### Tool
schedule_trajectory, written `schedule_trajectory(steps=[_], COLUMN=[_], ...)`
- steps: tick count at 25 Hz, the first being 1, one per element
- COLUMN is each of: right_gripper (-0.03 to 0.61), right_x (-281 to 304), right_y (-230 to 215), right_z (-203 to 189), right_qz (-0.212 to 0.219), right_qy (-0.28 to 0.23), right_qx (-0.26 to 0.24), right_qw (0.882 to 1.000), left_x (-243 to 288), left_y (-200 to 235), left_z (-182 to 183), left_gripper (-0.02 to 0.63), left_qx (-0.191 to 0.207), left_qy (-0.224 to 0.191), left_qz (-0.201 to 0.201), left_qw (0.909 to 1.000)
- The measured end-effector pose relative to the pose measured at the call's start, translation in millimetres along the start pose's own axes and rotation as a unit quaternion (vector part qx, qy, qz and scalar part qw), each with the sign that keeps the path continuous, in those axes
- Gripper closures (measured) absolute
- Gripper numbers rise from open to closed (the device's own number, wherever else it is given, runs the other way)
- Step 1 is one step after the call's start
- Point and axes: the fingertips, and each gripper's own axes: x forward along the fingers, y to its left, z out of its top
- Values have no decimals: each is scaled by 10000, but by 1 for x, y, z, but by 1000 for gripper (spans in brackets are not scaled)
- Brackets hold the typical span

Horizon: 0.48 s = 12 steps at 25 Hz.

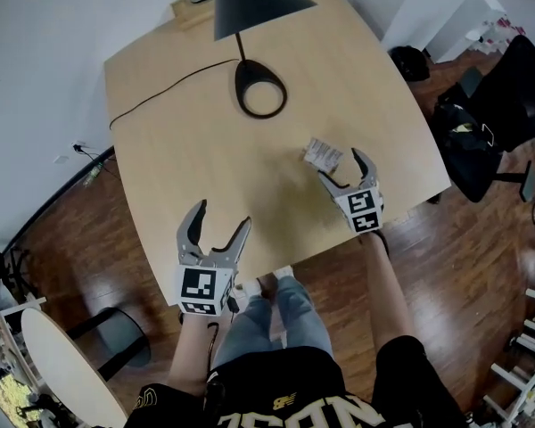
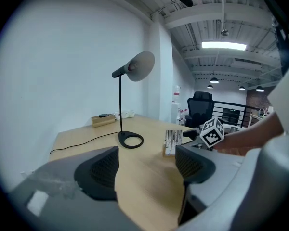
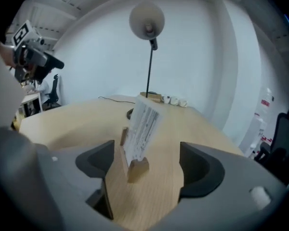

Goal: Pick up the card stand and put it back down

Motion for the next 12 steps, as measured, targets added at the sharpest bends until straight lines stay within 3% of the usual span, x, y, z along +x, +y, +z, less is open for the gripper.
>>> schedule_trajectory(steps=[4, 8, 11, 12], right_gripper=[158, 160, 266, 268], right_x=[-57, -132, -185, -200], right_y=[7, 46, 78, 89], right_z=[2, 24, 47, 53], right_qz=[-367, -538, -677, -717], right_qy=[69, -418, -784, -886], right_qx=[599, 859, 826, 867], right_qw=[9975, 9940, 9912, 9897], left_x=[-16, -39, -61, -71], left_y=[-9, -27, -42, -47], left_z=[19, 37, 40, 42], left_gripper=[242, 242, 242, 242], left_qx=[-61, -62, -52, -22], left_qy=[-254, -653, -818, -869], left_qz=[-147, -302, -462, -505], left_qw=[9996, 9974, 9956, 9949])
